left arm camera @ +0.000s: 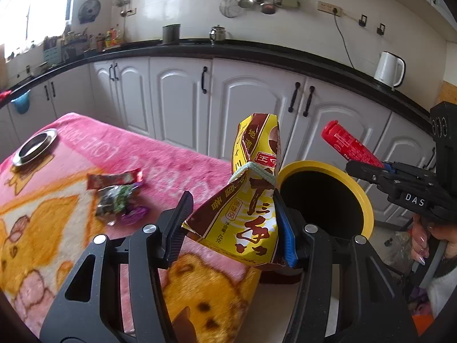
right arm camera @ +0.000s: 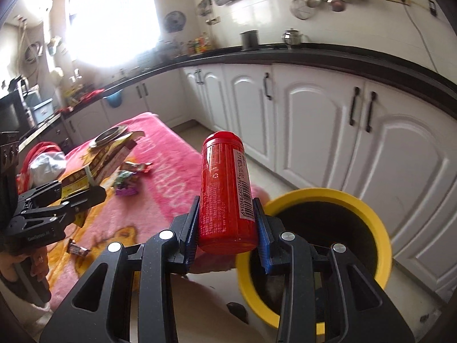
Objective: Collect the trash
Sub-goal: 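Carry the yellow bag in the left gripper over the bin while the right carries the red tube, then open both grippers to drop the yellow bag and red tube into the bin, then move both open grippers back over the remaining wrappers on the table, then grasp the chocolate bar with the left gripper while the right grasps the purple wrapper, then carry the chocolate bar in the left gripper over the bin while the right carries the purple wrapper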
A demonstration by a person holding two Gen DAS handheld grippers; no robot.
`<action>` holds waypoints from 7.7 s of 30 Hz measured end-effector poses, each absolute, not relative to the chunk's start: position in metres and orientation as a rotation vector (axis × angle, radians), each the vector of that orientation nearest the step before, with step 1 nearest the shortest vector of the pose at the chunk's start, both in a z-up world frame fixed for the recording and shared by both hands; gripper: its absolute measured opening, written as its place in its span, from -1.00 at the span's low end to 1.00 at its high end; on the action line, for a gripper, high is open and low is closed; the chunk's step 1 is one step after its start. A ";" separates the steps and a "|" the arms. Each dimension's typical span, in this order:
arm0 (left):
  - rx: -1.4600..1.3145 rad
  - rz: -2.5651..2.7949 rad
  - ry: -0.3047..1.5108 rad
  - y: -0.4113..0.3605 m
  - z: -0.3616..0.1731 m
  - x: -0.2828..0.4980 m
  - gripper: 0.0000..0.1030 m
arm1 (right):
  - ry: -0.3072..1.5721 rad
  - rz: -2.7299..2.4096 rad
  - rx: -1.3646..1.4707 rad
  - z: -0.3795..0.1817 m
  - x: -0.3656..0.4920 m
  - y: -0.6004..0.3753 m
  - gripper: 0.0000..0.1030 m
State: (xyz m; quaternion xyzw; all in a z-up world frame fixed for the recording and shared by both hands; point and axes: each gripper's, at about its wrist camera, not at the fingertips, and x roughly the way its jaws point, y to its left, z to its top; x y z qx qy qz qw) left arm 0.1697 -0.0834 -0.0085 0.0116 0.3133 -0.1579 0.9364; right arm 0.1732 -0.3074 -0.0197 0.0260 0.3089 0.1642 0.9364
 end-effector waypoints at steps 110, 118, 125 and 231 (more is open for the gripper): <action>-0.012 -0.217 0.596 -0.074 -0.005 0.162 0.79 | 0.560 0.094 0.098 -0.025 0.147 -0.349 0.52; -0.036 -0.175 0.581 -0.041 -0.002 0.150 0.79 | 0.551 0.169 0.076 -0.014 0.152 -0.316 0.52; -0.060 -0.137 0.578 -0.014 -0.003 0.145 0.79 | 0.560 0.231 0.062 -0.007 0.160 -0.288 0.52; -0.007 -0.298 0.751 -0.012 -0.047 0.140 -0.81 | 0.752 0.614 -0.097 -0.037 0.188 -0.189 -0.77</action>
